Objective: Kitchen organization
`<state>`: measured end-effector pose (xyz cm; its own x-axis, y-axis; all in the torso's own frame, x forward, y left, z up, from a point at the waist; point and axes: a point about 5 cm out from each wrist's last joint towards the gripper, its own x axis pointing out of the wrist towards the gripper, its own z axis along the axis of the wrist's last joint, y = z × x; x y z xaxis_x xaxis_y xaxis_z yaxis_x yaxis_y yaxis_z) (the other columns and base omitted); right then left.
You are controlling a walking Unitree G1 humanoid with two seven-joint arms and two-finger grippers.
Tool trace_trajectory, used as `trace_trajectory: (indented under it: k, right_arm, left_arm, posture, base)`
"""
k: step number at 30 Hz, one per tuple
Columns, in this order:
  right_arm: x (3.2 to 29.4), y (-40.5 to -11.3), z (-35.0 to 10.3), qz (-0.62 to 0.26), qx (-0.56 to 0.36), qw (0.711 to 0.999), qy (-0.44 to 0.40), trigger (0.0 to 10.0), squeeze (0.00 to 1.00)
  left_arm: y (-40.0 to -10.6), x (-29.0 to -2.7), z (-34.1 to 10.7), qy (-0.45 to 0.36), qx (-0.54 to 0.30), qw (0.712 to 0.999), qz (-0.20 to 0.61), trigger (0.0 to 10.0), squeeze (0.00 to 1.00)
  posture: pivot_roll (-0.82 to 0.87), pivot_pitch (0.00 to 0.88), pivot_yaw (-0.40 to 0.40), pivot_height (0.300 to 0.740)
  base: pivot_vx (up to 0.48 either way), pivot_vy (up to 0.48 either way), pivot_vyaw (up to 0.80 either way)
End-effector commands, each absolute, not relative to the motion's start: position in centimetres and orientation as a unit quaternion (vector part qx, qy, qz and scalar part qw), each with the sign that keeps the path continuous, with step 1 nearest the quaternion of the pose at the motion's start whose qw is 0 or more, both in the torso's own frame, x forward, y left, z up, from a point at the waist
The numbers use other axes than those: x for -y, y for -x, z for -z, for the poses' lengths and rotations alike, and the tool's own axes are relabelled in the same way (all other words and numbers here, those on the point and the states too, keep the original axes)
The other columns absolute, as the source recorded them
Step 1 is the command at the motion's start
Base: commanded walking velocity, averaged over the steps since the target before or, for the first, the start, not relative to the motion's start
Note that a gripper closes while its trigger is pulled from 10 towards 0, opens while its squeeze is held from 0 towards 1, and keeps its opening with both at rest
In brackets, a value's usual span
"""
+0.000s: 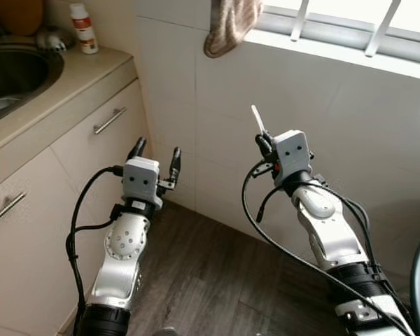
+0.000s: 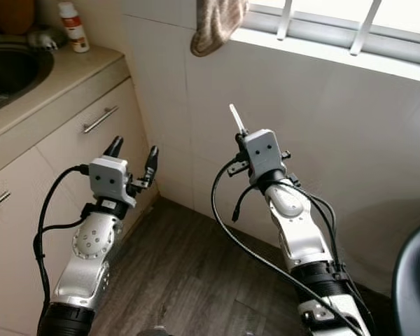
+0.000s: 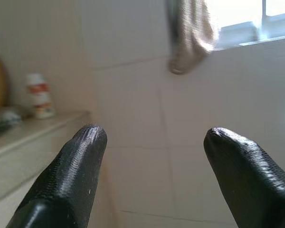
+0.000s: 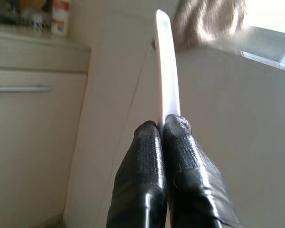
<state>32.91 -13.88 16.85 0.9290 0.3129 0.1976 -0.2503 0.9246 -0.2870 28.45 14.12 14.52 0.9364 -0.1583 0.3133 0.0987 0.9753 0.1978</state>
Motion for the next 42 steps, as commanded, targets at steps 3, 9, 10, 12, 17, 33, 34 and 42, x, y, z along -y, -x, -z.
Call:
trace_trajectory:
  k: [3, 9, 10, 12, 17, 33, 34, 42]
  right_arm:
    - [13.3, -33.0, -18.9, -0.147, 0.169, 0.966, 0.132, 0.0, 0.0]
    - [13.5, -33.1, -19.7, -0.142, 0.187, 0.962, 0.137, 0.0, 0.0]
    - [13.5, -33.2, -19.8, -0.142, 0.19, 0.962, 0.137, 0.0, 0.0]
    - [13.5, -33.2, -19.9, -0.14, 0.193, 0.961, 0.137, 0.0, 0.0]
    - [13.5, -33.6, -20.2, -0.138, 0.197, 0.961, 0.138, 0.0, 0.0]
    - [13.2, -33.9, -20.8, -0.136, 0.212, 0.958, 0.138, 0.0, 0.0]
    - [13.2, -33.9, -20.8, -0.136, 0.213, 0.958, 0.138, 0.0, 0.0]
    - [13.1, -34.0, -21.1, -0.135, 0.221, 0.956, 0.136, 0.0, 0.0]
  left_arm:
    - [-28.5, -14.1, -15.0, -0.094, 0.179, 0.977, 0.061, 10.0, 0.0]
    - [-28.7, -13.9, -15.3, -0.097, 0.186, 0.976, 0.062, 10.0, 0.0]
    - [-28.7, -14.0, -15.3, -0.098, 0.187, 0.976, 0.062, 10.0, 0.0]
    - [-28.7, -14.0, -15.3, -0.098, 0.187, 0.975, 0.061, 10.0, 0.0]
    - [-28.7, -14.0, -15.4, -0.1, 0.189, 0.975, 0.059, 10.0, 0.0]
    - [-28.7, -13.8, -15.4, -0.1, 0.192, 0.974, 0.06, 10.0, 0.0]
    - [-28.7, -13.8, -15.4, -0.1, 0.192, 0.974, 0.06, 10.0, 0.0]
    - [-28.8, -13.7, -15.5, -0.1, 0.193, 0.974, 0.06, 10.0, 0.0]
  posture:
    - [-0.11, 0.0, -0.028, 0.74]
    - [-0.11, 0.0, -0.03, 0.74]
    - [-0.11, 0.0, -0.03, 0.74]
    - [-0.11, 0.0, -0.032, 0.74]
    - [-0.11, 0.0, -0.034, 0.74]
    - [-0.11, 0.0, -0.038, 0.74]
    - [-0.11, 0.0, -0.038, 0.74]
    - [-0.11, 0.0, -0.039, 0.74]
  base:
    - [0.294, 0.0, 0.8]
    - [0.296, 0.0, 0.8]
    - [0.296, 0.0, 0.8]
    - [0.354, 0.0, 0.8]
    - [0.295, 0.0, 0.65]
    - [0.303, 0.0, 0.43]
    - [0.319, 0.0, 0.0]
    - [0.326, 0.0, 0.7]
